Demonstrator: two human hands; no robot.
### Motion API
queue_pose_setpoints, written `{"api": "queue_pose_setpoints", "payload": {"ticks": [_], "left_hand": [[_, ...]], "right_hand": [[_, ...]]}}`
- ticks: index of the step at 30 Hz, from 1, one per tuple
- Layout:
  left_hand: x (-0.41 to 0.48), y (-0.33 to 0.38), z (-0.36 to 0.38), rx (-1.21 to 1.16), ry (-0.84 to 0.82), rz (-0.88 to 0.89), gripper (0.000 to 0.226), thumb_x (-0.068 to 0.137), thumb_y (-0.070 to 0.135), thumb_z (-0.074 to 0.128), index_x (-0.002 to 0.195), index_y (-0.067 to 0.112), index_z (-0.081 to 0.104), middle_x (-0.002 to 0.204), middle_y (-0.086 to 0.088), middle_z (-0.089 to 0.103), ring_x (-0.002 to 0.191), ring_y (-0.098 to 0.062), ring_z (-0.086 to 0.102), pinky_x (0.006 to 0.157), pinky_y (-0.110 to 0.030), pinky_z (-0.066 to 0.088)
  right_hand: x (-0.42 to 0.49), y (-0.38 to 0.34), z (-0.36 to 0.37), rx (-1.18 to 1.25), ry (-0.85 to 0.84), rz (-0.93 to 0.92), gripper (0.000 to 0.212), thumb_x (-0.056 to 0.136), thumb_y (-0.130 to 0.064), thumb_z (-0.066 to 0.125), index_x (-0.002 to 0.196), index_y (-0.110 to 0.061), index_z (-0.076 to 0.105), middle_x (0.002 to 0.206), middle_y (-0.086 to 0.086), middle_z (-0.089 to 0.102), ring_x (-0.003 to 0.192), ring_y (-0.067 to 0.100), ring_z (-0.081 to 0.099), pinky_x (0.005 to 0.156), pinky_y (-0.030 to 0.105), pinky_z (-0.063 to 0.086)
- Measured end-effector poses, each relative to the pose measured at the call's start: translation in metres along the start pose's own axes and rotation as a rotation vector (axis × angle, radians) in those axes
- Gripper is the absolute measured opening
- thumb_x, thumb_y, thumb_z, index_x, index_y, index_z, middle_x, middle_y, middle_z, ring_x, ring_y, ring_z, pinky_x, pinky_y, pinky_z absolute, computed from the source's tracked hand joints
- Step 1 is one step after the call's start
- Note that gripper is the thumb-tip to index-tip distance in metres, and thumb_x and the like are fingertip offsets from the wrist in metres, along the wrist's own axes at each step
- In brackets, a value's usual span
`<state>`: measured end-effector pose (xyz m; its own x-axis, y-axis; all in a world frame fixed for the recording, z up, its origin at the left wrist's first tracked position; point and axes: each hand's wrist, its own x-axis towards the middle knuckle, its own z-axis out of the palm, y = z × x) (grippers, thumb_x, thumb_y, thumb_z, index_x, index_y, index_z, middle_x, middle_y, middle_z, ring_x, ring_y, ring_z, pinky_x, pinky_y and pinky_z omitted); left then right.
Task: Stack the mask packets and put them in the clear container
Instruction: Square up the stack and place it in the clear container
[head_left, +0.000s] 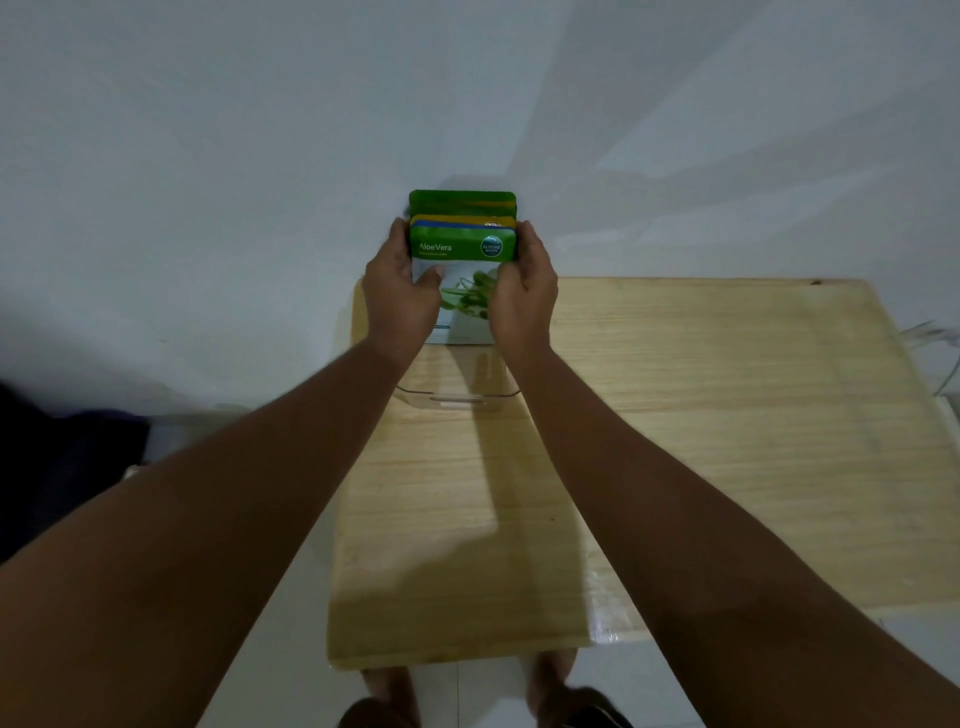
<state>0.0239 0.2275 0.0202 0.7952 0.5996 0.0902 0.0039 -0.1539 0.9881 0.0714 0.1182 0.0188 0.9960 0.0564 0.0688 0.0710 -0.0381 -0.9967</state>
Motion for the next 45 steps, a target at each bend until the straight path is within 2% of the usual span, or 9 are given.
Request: {"api": "queue_pose_setpoints", "payload": {"ticks": [6, 12, 16, 20, 23, 27, 33, 39, 45], "left_hand": [[0.002, 0.001, -0.006, 0.014, -0.033, 0.010, 0.060, 0.078, -0.011, 0.067, 0.134, 0.007, 0.058, 0.120, -0.005, 0.072, 0.110, -0.013, 0.069, 0.097, -0.038, 0.056], [0.007, -0.002, -0.005, 0.007, 0.015, 0.072, 0.064, 0.079, -0.005, 0.069, 0.140, 0.006, 0.052, 0.129, -0.007, 0.067, 0.121, -0.018, 0.064, 0.104, -0.044, 0.051], [0.001, -0.010, -0.006, 0.122, -0.021, 0.084, 0.065, 0.077, 0.002, 0.070, 0.139, 0.012, 0.053, 0.122, -0.001, 0.071, 0.115, -0.012, 0.067, 0.102, -0.038, 0.053], [0.004, -0.010, -0.008, 0.179, -0.028, 0.088, 0.063, 0.076, 0.005, 0.069, 0.137, 0.014, 0.055, 0.119, -0.001, 0.072, 0.110, -0.011, 0.069, 0.098, -0.036, 0.055], [0.005, -0.009, -0.012, 0.251, -0.032, 0.094, 0.065, 0.075, 0.011, 0.071, 0.137, 0.013, 0.053, 0.120, -0.001, 0.071, 0.111, -0.013, 0.068, 0.096, -0.037, 0.056], [0.000, -0.014, -0.018, 0.346, -0.025, 0.109, 0.062, 0.076, 0.009, 0.076, 0.134, 0.013, 0.054, 0.113, -0.002, 0.073, 0.101, -0.013, 0.070, 0.088, -0.028, 0.057], [-0.005, -0.017, -0.018, 0.298, -0.058, 0.115, 0.056, 0.080, 0.011, 0.070, 0.134, 0.016, 0.056, 0.119, 0.003, 0.071, 0.111, -0.009, 0.068, 0.095, -0.033, 0.057], [-0.004, -0.016, -0.015, 0.249, -0.060, 0.108, 0.054, 0.082, 0.009, 0.065, 0.135, 0.016, 0.058, 0.120, 0.003, 0.071, 0.113, -0.009, 0.067, 0.099, -0.038, 0.055], [0.000, -0.016, -0.019, 0.261, -0.090, 0.115, 0.051, 0.085, 0.006, 0.061, 0.135, 0.014, 0.056, 0.116, 0.000, 0.072, 0.108, -0.010, 0.069, 0.095, -0.027, 0.055]], "right_hand": [[0.003, 0.006, 0.000, -0.104, -0.048, -0.008, 0.062, 0.081, 0.008, 0.052, 0.141, -0.010, 0.048, 0.126, 0.005, 0.067, 0.116, 0.015, 0.064, 0.103, 0.041, 0.053], [0.010, 0.008, -0.001, -0.016, 0.001, -0.077, 0.049, 0.085, 0.012, 0.059, 0.132, -0.001, 0.051, 0.127, 0.014, 0.064, 0.122, 0.022, 0.062, 0.102, 0.048, 0.052], [0.007, 0.012, -0.004, -0.021, 0.011, -0.058, 0.047, 0.087, 0.008, 0.061, 0.132, -0.004, 0.053, 0.125, 0.008, 0.067, 0.116, 0.015, 0.065, 0.098, 0.038, 0.056], [0.007, 0.012, -0.004, -0.118, -0.053, -0.078, 0.060, 0.084, 0.006, 0.065, 0.139, -0.010, 0.049, 0.120, -0.004, 0.066, 0.110, 0.007, 0.065, 0.095, 0.026, 0.055], [0.011, 0.014, -0.005, -0.167, -0.075, -0.052, 0.066, 0.082, 0.004, 0.069, 0.142, -0.011, 0.048, 0.119, -0.004, 0.068, 0.109, 0.007, 0.066, 0.096, 0.031, 0.056], [0.013, 0.014, -0.008, -0.186, -0.088, -0.022, 0.073, 0.080, 0.004, 0.072, 0.146, -0.007, 0.043, 0.135, 0.006, 0.062, 0.122, 0.014, 0.062, 0.102, 0.038, 0.053], [0.011, 0.016, -0.013, -0.236, -0.092, -0.106, 0.063, 0.081, 0.001, 0.055, 0.143, -0.009, 0.048, 0.127, 0.004, 0.068, 0.114, 0.012, 0.066, 0.096, 0.041, 0.057], [0.006, 0.016, -0.007, -0.161, -0.078, -0.089, 0.070, 0.074, 0.005, 0.044, 0.142, -0.008, 0.048, 0.121, 0.007, 0.070, 0.109, 0.015, 0.068, 0.091, 0.042, 0.059], [0.006, 0.018, -0.005, -0.191, -0.049, -0.076, 0.069, 0.076, -0.001, 0.044, 0.145, -0.007, 0.045, 0.132, 0.010, 0.064, 0.116, 0.017, 0.065, 0.095, 0.043, 0.057]]}}
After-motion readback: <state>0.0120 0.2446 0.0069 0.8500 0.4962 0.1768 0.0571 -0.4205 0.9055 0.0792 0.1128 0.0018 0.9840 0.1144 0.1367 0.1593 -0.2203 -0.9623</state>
